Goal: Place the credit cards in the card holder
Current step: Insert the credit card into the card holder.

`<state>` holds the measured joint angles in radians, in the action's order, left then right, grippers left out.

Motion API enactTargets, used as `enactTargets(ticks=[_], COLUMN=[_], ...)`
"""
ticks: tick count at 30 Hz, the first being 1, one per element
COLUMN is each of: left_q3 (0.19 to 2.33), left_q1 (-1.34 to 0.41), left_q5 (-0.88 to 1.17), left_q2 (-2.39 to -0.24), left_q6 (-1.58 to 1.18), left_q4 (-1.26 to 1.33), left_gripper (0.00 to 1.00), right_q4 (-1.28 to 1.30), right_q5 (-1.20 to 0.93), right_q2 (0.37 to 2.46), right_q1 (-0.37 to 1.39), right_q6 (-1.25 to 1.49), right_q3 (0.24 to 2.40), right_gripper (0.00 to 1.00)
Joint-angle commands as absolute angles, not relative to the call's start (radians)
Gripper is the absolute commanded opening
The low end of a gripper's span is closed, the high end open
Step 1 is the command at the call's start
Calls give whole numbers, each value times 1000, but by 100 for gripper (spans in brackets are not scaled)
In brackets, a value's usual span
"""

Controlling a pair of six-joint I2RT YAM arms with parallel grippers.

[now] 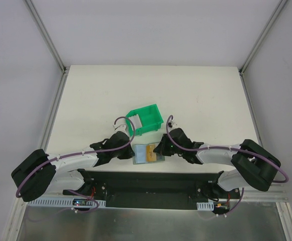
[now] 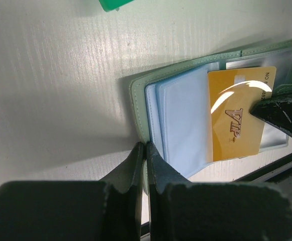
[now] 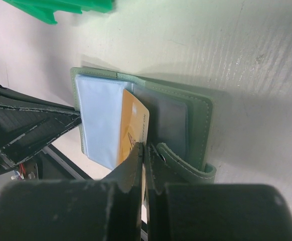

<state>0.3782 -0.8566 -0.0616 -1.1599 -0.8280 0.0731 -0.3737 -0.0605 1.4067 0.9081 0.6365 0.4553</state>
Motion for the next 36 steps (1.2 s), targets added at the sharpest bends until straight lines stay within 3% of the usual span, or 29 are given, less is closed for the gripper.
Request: enactTargets(ticks=[1, 20, 30, 36], left_q3=[368, 374, 364, 368], left_q1=[-859, -858, -858, -859], left_q5=[-74, -55, -63, -58], left_q2=[-1175, -1167, -1149, -1146], left_q6=[-847, -844, -841, -836], left_q4=[80, 80, 80, 80], left_gripper=[0, 0, 0, 0], right_q4=[-285, -365, -285, -265], right_q5=[-86, -164, -114, -155], right_q2=[1416, 1543, 1457, 1477], right_q1=[917, 930, 927, 928], right_q6=[621, 620, 577, 565], right_q3=[460, 551, 546, 575], right_gripper=[0, 1, 34, 35])
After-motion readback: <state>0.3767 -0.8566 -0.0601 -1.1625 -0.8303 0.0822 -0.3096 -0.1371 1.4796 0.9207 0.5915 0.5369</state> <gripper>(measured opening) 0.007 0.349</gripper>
